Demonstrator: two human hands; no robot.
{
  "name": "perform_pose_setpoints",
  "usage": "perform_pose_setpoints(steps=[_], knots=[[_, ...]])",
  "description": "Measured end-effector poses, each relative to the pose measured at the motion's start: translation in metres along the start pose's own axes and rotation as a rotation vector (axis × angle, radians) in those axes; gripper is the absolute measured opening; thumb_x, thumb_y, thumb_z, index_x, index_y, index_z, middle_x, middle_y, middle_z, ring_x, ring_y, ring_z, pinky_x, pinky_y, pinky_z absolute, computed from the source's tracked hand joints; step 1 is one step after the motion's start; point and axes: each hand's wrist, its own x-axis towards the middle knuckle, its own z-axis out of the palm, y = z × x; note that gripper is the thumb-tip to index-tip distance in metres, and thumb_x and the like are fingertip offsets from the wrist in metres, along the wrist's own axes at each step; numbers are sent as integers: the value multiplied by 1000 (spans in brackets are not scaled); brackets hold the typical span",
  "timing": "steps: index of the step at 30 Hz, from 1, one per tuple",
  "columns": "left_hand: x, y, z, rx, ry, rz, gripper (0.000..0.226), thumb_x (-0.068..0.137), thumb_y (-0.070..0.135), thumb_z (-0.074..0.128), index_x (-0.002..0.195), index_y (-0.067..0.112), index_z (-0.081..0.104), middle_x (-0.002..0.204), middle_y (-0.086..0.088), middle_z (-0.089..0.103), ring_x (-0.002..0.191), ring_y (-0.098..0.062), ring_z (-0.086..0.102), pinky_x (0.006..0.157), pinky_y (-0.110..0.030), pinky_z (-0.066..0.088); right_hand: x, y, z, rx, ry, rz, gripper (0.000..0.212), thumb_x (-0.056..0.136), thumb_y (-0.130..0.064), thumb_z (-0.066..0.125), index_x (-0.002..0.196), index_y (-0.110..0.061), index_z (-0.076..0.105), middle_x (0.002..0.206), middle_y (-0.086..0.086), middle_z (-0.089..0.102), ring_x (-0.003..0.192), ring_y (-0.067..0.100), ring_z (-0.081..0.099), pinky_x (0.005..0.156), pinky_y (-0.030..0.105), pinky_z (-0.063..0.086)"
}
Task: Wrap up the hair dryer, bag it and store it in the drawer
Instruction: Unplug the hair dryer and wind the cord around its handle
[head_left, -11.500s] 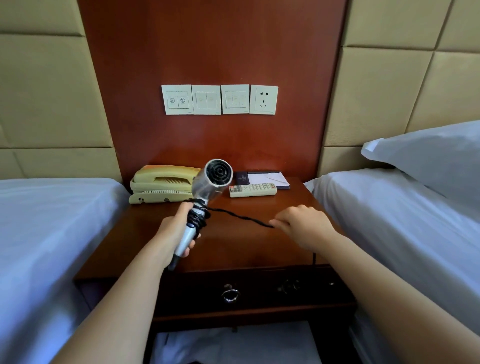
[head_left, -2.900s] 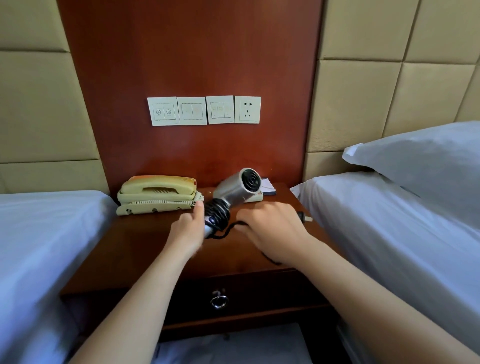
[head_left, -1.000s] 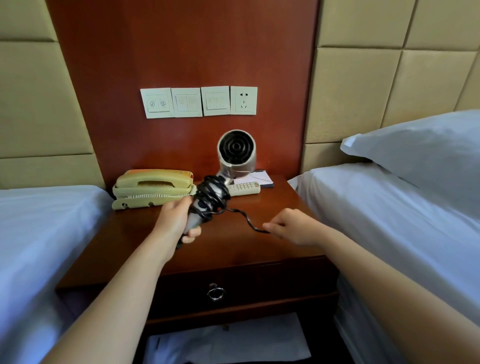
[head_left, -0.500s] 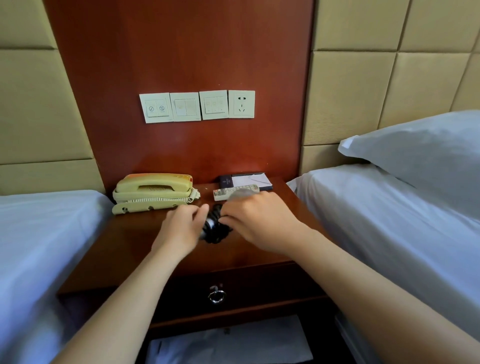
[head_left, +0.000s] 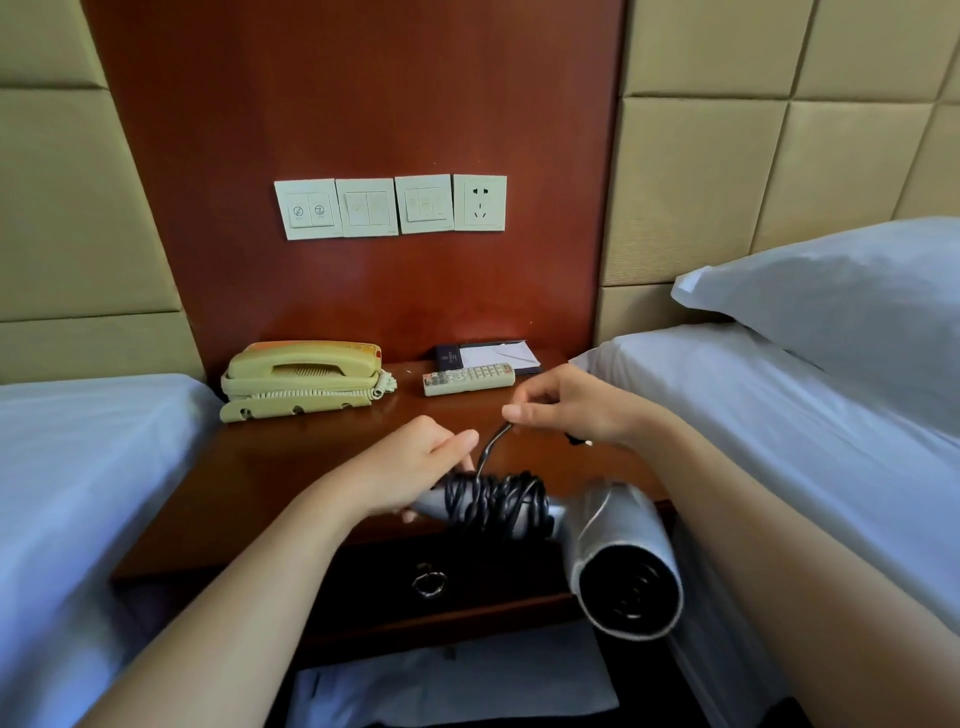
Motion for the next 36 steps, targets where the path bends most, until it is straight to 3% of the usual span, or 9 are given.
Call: perform_pose_setpoints(steps=[5,7,8,10,14,18,22,29,36], knots=[[-2,-4,-4,-315,-22,-27,49,100,36,36,62,10,53,34,0,46,25,-11,37,31,-14,25,12,50,1,406,-107,134,18,98,-8,41,88,-5,56,67,4,52,53,5,46,54,14,41],[-3,-9,-7,-461,-26,-35,52,97,40,39,63,3,52,35,-3,43,24,-11,35,31,-13,22,13,66,11,429,-13,281,15,97,-11,44,89,-8,56,86,18,63,63,6,60,62,20,52],[-3,-12,-9,-550,-36,-24,53,94,44,40,67,-1,52,38,-5,41,24,-11,34,32,-15,19,8,61,16,421,52,302,18,97,-6,42,82,-8,53,77,14,65,59,2,60,59,15,51],[-1,-18,-11,-761,-51,-3,52,90,48,40,76,0,53,42,-5,41,25,-10,33,35,-19,14,7,46,33,595,6,241,25,97,4,31,78,-7,43,49,-7,55,39,2,46,45,12,39],[6,-24,-9,-1052,38,-126,57,95,54,28,83,4,52,48,-5,44,27,-10,33,30,-13,18,13,27,56,594,37,112,12,99,-3,39,100,-5,50,62,2,54,42,8,41,42,19,36],[12,-27,-3,-1053,157,-260,54,91,59,40,90,8,57,65,-6,48,33,-9,34,29,-12,20,16,25,61,264,227,136,17,93,-4,50,78,-11,52,62,4,57,40,10,47,41,21,42],[15,-31,4,-1010,196,-367,42,88,49,56,97,9,56,63,-4,45,36,-9,35,31,-13,19,14,25,62,87,420,144,20,85,-3,58,68,-15,55,58,1,61,41,10,58,50,21,49],[18,-35,12,-1181,99,-556,39,91,47,50,95,8,51,67,-7,48,32,-8,34,27,-10,20,10,29,70,614,545,25,7,92,1,50,92,-6,50,83,13,62,51,16,65,54,24,55],[18,-39,16,-1136,8,-706,43,93,42,33,84,3,49,53,-11,50,26,-9,32,25,-9,24,17,32,82,654,573,62,13,95,-4,48,85,-7,56,76,13,63,46,9,61,48,18,51]])
